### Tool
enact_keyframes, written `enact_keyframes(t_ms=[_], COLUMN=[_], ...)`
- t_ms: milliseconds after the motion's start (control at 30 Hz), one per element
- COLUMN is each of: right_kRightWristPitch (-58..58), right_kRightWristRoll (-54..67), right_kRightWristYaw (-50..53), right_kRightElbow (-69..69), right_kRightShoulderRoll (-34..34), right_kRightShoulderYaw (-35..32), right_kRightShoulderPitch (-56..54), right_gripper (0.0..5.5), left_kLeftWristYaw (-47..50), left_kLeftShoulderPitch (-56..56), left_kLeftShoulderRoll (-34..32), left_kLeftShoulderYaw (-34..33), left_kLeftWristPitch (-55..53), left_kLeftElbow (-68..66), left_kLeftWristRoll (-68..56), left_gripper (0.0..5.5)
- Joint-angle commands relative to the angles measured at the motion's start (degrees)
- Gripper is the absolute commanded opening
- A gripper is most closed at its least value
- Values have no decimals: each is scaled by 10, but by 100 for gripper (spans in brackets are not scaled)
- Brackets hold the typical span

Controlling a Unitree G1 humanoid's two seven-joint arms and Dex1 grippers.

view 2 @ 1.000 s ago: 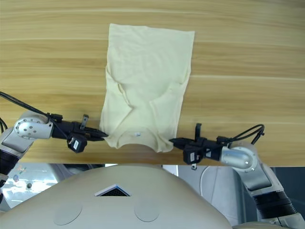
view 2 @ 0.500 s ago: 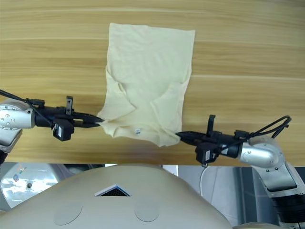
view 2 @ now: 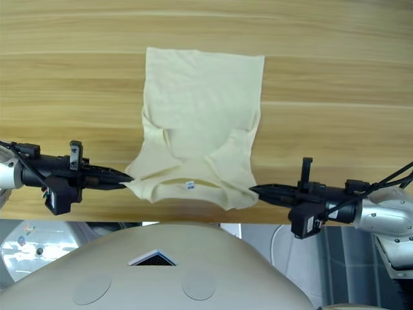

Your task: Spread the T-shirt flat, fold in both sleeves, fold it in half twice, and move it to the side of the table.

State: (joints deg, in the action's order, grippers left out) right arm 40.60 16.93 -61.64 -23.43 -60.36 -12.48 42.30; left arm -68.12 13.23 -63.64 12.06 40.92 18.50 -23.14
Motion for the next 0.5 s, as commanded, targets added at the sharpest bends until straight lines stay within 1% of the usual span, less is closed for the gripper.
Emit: enact_keyframes(t_ms=[33,267,500], right_kRightWristPitch=[17,30,32], right_kRightWristRoll=[44,98,133], right_kRightWristYaw=[-31,-71,-102], right_kRightElbow=[-19,-39,-50], right_kRightShoulderRoll=[-10,2,22], right_kRightShoulderYaw=[-31,-72,-111], right_kRightShoulderPitch=[21,48,67], right_gripper=[0,0,0], left_kLeftWristYaw=[0,-15,-28], left_kLeftShoulderPitch=[17,35,44], left_kLeftShoulderRoll=[-5,1,12], left_kLeftShoulderYaw=[-20,-49,-68], left_kLeftWristPitch=[-24,-28,-29], left_kLeftElbow=[40,60,53], left_kLeftWristRoll=[-32,-55,-51], left_gripper=[6,6,6])
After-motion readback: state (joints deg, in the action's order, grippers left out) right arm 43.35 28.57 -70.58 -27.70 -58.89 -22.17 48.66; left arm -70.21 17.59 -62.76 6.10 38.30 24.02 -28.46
